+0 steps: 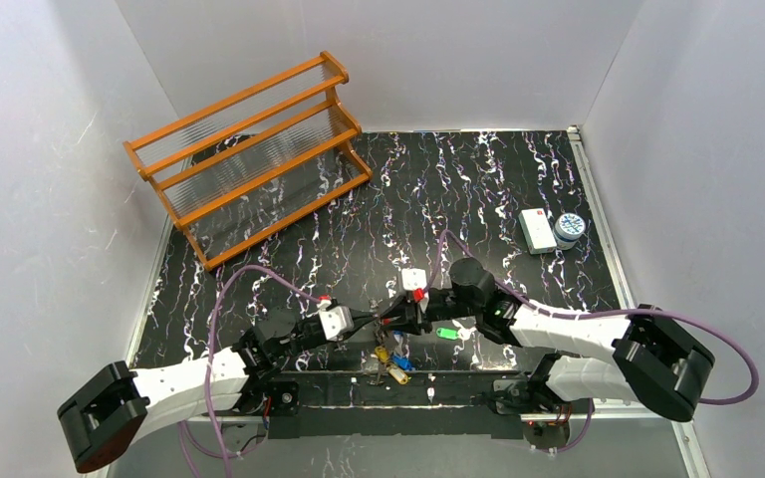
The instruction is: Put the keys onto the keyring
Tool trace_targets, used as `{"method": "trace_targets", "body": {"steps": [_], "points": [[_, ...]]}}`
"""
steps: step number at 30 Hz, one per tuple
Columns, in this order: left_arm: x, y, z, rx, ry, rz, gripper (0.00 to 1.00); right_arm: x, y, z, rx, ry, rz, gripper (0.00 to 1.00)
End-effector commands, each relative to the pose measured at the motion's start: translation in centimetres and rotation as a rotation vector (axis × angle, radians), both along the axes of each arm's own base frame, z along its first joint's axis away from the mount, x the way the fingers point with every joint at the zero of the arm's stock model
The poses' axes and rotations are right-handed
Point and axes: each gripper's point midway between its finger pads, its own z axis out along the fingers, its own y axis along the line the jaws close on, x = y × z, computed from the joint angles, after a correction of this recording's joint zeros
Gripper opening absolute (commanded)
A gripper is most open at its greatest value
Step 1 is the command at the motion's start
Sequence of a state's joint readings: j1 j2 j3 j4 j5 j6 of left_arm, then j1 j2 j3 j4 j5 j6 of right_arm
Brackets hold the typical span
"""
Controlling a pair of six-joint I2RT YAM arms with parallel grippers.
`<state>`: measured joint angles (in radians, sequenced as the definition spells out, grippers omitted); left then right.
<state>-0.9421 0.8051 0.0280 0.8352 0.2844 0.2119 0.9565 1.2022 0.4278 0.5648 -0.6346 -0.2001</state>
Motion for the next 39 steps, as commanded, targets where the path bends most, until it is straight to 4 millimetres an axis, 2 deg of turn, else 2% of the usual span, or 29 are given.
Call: {"method": "trace_targets", "body": {"steps": [1, 7, 20, 27, 33, 39], "points": [[-0.8, -0.5, 3.3, -0.118, -0.097, -0.057, 0.0, 0.1, 0.2, 2.9, 0.1, -0.037, 0.019, 0.34], [-1.5, -0.7, 3.7, -0.131, -0.121, -0.096, 0.0, 0.6, 0.2, 3.8, 0.123, -0.055, 0.002, 0.34], [-1.5, -0.9, 3.4, -0.117, -0.108, -0.11, 0.0, 1.1, -0.1, 5.9, 0.194, -0.124, -0.027, 0.35], [-1.5, -0.9, 3.5, -0.121, -0.108, -0.104, 0.0, 1.2, 0.0, 3.9, 0.125, -0.115, -0.008, 0.27], [-1.4, -0.9, 3.5, -0.124, -0.103, -0.1, 0.0, 0.2, 0.1, 3.3, 0.121, -0.111, 0.056, 0.29], [-1.4, -0.8, 3.6, -0.127, -0.105, -0.097, 0.0, 0.6, 0.2, 2.3, 0.093, -0.102, 0.05, 0.31]]}}
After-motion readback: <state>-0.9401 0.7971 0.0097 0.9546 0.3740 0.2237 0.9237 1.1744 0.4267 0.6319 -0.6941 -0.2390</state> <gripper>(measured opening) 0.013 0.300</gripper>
